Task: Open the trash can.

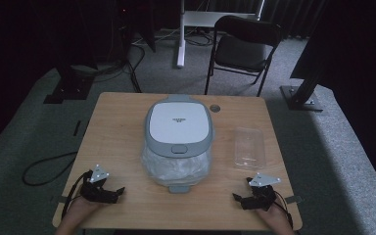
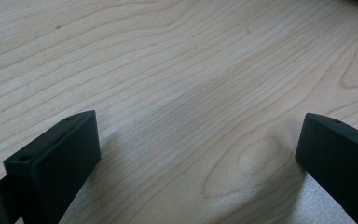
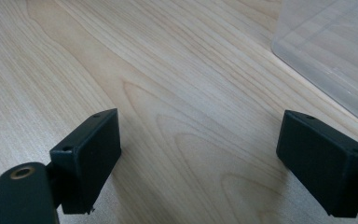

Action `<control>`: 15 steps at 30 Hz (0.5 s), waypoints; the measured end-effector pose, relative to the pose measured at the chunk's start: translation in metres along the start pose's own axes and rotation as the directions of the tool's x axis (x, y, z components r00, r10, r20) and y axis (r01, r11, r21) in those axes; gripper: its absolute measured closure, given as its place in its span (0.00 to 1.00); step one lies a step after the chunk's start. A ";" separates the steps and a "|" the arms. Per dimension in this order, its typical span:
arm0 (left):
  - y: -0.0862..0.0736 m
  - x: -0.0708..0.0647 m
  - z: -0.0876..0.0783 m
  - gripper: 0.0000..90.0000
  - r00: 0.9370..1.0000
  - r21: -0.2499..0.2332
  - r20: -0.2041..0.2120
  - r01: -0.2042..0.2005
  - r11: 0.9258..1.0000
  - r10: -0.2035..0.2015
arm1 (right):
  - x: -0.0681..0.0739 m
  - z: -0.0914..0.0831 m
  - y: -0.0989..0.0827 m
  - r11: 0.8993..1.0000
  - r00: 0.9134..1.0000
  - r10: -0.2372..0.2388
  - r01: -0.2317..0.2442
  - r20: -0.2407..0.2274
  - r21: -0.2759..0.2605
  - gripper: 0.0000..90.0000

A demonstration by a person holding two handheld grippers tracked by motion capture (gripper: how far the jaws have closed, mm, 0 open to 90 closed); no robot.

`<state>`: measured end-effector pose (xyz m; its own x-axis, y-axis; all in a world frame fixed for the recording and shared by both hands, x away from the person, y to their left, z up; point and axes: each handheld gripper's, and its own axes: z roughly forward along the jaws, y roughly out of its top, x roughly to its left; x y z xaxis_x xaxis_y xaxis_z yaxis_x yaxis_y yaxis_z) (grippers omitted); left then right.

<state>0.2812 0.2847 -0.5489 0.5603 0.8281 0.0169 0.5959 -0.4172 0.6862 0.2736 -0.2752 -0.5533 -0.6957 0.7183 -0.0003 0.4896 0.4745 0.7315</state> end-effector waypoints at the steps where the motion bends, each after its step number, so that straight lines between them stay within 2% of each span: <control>1: 0.000 0.000 0.000 0.01 1.000 0.000 0.000 0.000 1.000 0.000 | 0.000 0.000 0.000 1.000 1.000 -0.001 0.001 0.000 0.000 0.14; 15: -0.001 0.000 -0.002 0.01 1.000 0.007 0.000 0.002 1.000 -0.002 | 0.000 0.000 0.000 1.000 1.000 0.003 -0.003 0.003 0.001 0.15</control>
<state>0.2796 0.2861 -0.5482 0.5590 0.8290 0.0157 0.6008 -0.4181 0.6813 0.2737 -0.2755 -0.5533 -0.6927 0.7212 -0.0004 0.4920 0.4730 0.7309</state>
